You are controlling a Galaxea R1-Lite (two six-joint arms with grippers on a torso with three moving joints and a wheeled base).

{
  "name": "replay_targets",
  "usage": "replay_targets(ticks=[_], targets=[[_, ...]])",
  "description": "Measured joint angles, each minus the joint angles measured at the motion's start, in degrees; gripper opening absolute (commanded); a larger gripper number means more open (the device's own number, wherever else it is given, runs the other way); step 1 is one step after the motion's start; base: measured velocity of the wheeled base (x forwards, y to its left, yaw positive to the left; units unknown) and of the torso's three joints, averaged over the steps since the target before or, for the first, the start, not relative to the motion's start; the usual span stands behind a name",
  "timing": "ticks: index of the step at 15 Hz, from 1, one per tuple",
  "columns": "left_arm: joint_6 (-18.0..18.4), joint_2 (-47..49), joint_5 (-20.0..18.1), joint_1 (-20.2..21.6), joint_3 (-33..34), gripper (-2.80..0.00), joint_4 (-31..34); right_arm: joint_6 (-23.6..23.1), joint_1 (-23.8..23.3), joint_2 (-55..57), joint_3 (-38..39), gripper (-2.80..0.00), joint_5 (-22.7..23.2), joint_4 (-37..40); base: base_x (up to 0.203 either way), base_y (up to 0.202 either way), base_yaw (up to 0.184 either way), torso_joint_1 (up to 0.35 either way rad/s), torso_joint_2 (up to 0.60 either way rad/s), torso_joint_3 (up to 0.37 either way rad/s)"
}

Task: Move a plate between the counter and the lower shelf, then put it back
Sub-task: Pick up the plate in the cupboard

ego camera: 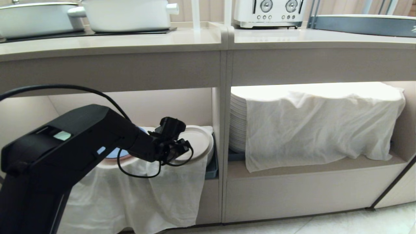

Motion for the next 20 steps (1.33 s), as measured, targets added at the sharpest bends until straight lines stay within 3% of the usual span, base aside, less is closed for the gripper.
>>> replay_targets(ticks=[5, 6, 9, 20], targets=[[-0.79, 0.34, 0.52, -0.35, 0.01, 0.00, -0.16, 0.01, 0.00, 0.00, 0.00, -2.80, 0.02, 0.00, 0.000, 0.000, 0.000, 0.000, 0.00, 0.000], [-0.79, 0.39, 0.74, -0.40, 0.01, -2.80, -0.22, 0.01, 0.00, 0.00, 0.00, -2.80, 0.02, 0.00, 0.000, 0.000, 0.000, 0.000, 0.00, 0.000], [-0.69, 0.89, 2.84, -0.46, 0.09, -2.80, -0.15, 0.02, 0.00, 0.00, 0.00, -2.80, 0.02, 0.00, 0.000, 0.000, 0.000, 0.000, 0.00, 0.000], [-0.68, 1.22, 3.11, -0.43, 0.11, -2.80, -1.00, 0.02, 0.00, 0.00, 0.00, -2.80, 0.02, 0.00, 0.000, 0.000, 0.000, 0.000, 0.00, 0.000]])
